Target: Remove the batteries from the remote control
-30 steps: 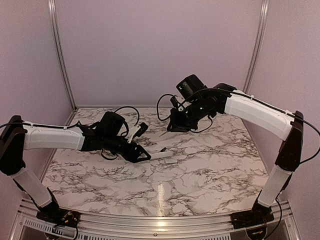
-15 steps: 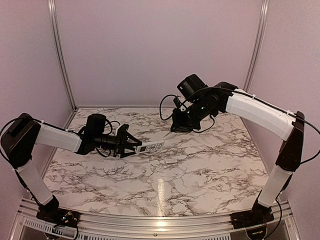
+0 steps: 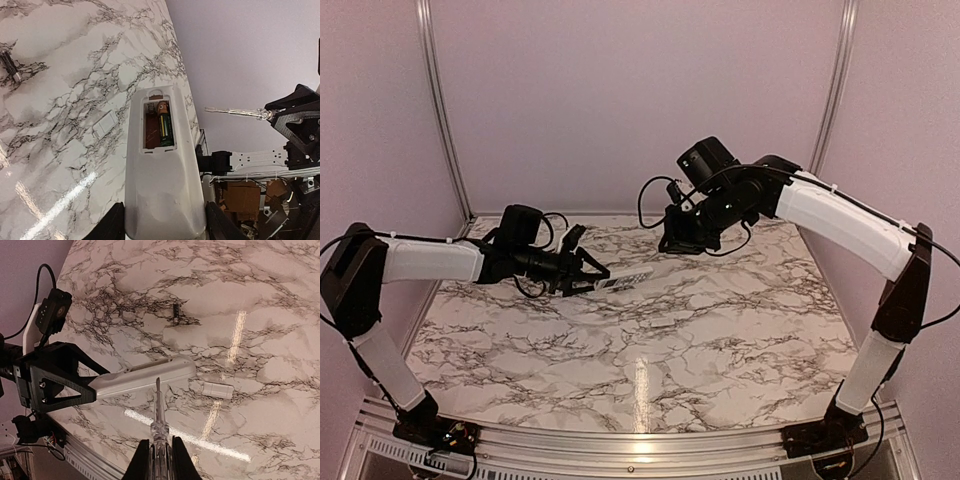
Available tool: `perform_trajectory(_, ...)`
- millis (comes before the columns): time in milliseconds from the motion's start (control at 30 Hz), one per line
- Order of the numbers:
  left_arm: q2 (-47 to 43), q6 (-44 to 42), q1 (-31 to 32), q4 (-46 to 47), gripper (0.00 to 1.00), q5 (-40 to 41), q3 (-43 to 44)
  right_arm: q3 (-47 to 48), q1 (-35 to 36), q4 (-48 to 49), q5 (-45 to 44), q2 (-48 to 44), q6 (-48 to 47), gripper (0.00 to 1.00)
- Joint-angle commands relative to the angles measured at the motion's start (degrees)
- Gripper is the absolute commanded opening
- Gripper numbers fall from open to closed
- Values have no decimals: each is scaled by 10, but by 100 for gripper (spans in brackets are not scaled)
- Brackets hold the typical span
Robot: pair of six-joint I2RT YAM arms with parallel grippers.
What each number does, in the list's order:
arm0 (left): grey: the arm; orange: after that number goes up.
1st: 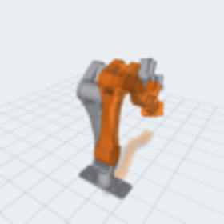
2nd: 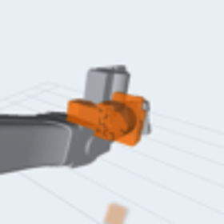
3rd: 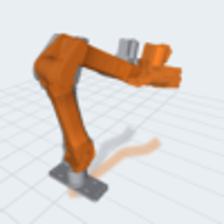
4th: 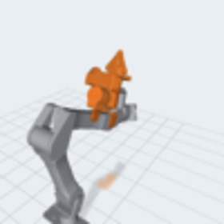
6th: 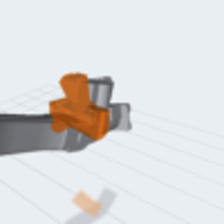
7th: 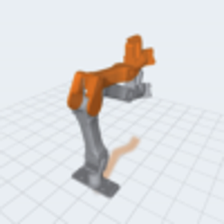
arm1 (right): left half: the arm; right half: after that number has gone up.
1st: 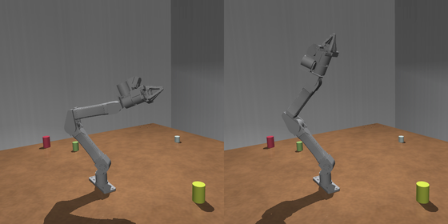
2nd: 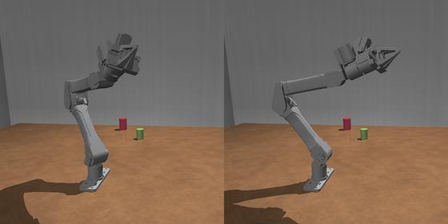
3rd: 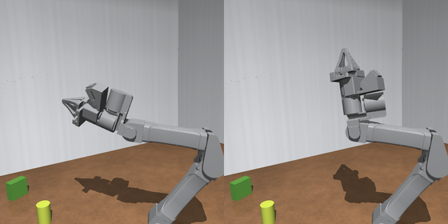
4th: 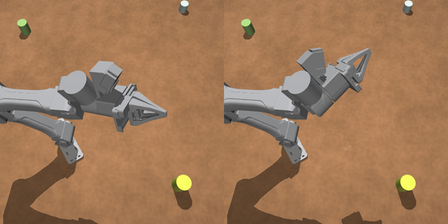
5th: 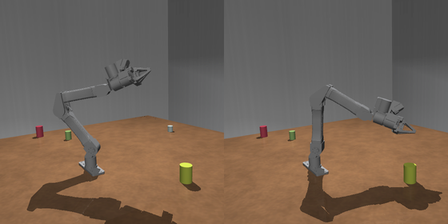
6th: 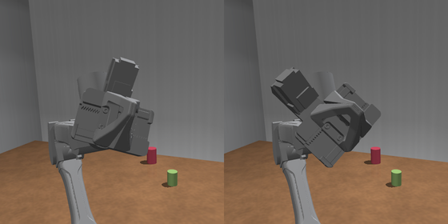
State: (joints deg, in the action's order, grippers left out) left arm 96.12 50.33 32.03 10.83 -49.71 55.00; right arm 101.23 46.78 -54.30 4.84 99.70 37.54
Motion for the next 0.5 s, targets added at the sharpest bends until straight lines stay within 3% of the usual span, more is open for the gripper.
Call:
perform_trajectory(0,-43,-298,3,-250,4,151,31,32,-5,-7,18,-15,-14,0)
perform_trajectory(200,-84,-413,34,-202,3,337,-26,27,-5,-17,53,-7,-17,0)
perform_trajectory(467,-157,-533,109,-64,3,457,-114,46,0,-12,100,23,9,0)
